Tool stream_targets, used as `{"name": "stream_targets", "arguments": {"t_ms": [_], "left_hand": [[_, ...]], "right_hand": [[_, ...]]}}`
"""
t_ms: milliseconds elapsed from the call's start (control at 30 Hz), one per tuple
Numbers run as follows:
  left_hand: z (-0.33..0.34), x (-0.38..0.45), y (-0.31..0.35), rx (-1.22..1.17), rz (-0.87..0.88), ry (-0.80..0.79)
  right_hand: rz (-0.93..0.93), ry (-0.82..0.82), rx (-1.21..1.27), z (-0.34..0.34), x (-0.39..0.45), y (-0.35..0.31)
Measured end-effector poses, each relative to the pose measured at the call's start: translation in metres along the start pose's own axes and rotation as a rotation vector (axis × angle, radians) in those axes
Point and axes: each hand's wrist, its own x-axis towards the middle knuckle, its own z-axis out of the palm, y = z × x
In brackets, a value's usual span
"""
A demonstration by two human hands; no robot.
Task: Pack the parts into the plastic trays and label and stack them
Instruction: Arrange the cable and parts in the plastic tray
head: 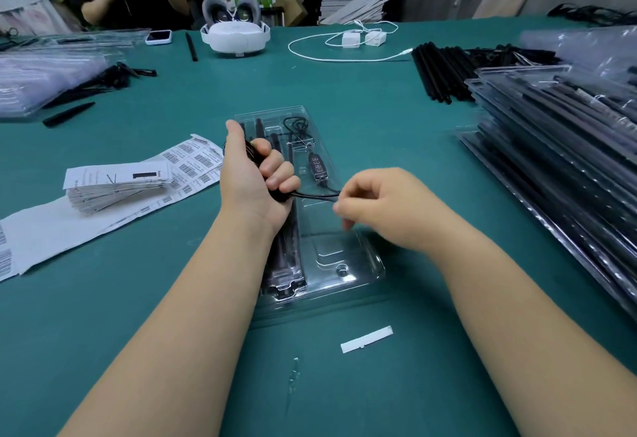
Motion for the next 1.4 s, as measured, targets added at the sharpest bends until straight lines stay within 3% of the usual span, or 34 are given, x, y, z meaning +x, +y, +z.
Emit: {"name": "stream_targets", "arguments": {"t_ms": [100, 233, 367, 500, 633, 733, 867, 1000, 1067, 1167, 1400], "left_hand": [[-0.001, 0.000, 0.000, 0.088, -0.031, -0.137], [0.000, -0.001, -0.010, 0.407, 0.037, -0.259], [-0.001, -0.004, -0.015, 0.726, 0.154, -0.429], [-0.001, -0.009, -0.015, 0.874, 0.185, -0.592], [0.001, -0.010, -0.017, 0.988, 0.247, -0.549], [0.001, -0.009, -0.021, 0.958, 0.237, -0.421], [0.002, -0.007, -0.022, 0.814, 0.173, -0.350], [0.002, -0.008, -0.022, 0.918, 0.244, -0.347], [0.002, -0.008, -0.022, 0.965, 0.276, -0.377], [0.005, -0.010, -0.020, 1.028, 0.234, -0.399], [0.007, -0.024, -0.003, 1.318, 0.189, -0.433]], "right_hand": [[0.131, 0.069, 0.316, -0.007, 0.002, 0.002], [0.213, 0.066, 0.644, -0.011, 0.003, 0.003], [0.061, 0.135, 0.538, -0.006, 0.003, 0.001], [-0.028, 0.166, 0.503, -0.004, 0.003, 0.000], [-0.009, 0.210, 0.582, -0.003, 0.004, 0.001], [-0.024, 0.173, 0.597, -0.002, 0.005, 0.002], [-0.075, 0.230, 0.334, -0.003, 0.006, 0.004], [-0.025, 0.312, 0.140, 0.003, 0.010, 0.008], [0.089, 0.258, 0.048, 0.003, 0.013, 0.012], [0.205, 0.084, 0.142, 0.001, 0.013, 0.017], [0.124, -0.074, 0.221, 0.001, 0.004, 0.011]]}}
